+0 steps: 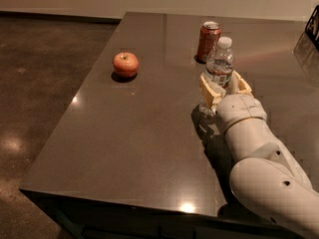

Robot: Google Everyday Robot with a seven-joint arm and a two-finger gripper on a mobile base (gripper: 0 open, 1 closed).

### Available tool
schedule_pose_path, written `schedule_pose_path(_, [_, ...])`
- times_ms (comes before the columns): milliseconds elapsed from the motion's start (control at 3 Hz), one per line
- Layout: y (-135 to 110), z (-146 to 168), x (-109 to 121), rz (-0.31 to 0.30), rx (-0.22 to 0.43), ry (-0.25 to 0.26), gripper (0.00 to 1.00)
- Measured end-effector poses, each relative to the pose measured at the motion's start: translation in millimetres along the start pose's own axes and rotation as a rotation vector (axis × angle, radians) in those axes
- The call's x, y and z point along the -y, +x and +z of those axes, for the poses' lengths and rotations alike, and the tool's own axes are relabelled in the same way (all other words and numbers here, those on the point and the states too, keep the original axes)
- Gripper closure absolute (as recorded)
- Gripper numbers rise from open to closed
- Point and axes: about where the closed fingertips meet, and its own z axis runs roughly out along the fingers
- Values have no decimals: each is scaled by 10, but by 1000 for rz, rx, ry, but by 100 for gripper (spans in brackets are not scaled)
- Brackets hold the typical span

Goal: Place water bottle upright

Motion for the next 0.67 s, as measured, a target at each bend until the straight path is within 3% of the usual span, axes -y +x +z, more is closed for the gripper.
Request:
schedule_pose_path(333, [42, -1, 6, -3, -7, -1, 8])
schedule_pose_path(667, [67, -2, 15, -6, -11, 0, 0])
